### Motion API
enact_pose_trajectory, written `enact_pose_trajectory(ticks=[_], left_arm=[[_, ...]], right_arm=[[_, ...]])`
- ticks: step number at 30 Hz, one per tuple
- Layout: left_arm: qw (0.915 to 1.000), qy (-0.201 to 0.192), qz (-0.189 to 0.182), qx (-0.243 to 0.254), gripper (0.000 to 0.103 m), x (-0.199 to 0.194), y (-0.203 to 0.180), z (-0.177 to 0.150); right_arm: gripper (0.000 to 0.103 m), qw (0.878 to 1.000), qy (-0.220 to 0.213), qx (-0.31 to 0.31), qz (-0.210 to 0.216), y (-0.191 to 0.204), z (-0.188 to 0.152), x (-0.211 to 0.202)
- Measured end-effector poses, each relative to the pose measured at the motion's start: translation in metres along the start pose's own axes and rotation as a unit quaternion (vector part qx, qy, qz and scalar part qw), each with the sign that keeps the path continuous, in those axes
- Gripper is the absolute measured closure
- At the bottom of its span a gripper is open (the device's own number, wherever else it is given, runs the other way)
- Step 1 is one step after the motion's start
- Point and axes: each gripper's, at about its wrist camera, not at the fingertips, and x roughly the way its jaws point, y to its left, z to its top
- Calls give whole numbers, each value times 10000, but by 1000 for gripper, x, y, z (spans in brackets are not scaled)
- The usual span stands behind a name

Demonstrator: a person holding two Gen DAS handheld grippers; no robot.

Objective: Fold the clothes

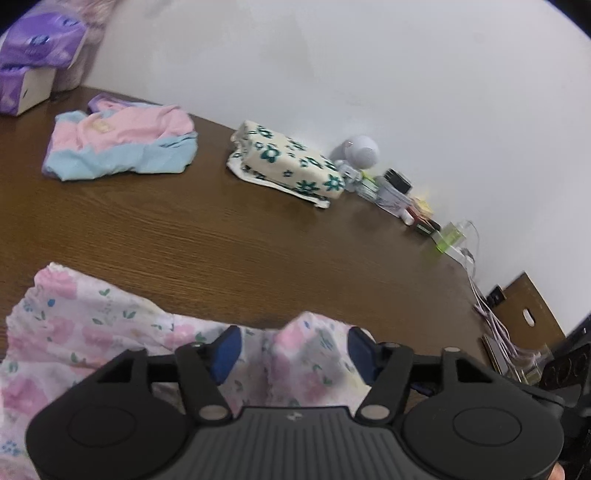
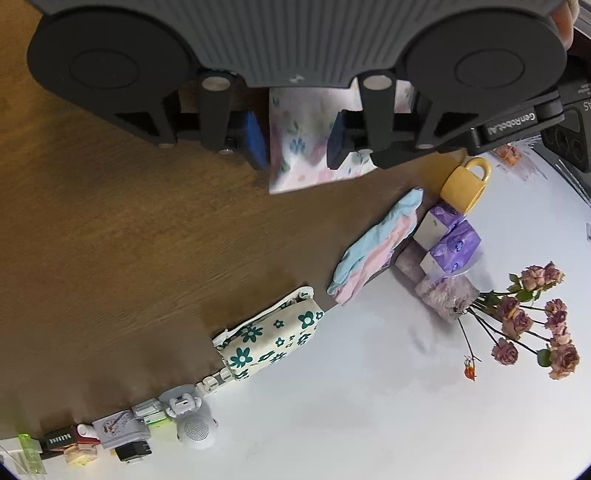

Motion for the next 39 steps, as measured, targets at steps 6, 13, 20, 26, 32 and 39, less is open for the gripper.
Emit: enact_pose_trajectory(ticks=[6, 13, 20, 26, 32, 39], left_arm=[[9997, 230, -22, 118, 34, -11, -5, -16], [9989, 210, 123, 391, 36, -17, -12, -27], [9980, 159, 179, 577, 50, -17, -16, -32], [9986, 179, 95, 498, 50, -20, -14, -35], [9988, 138, -22, 462, 35, -36, -15, -41], [9983, 265, -106, 501, 35, -42, -18, -54]], right_arm=[[63, 10000, 77, 26, 10, -2, -19, -18], [64, 9998, 128, -133, 12, 4, -32, -25], [74, 9998, 125, -173, 16, 6, -35, -24], [72, 9993, 83, -318, -176, 14, -37, -27], [62, 9962, -80, -681, -540, 29, -44, -40], [62, 9952, -104, -751, -621, 30, -55, -46]])
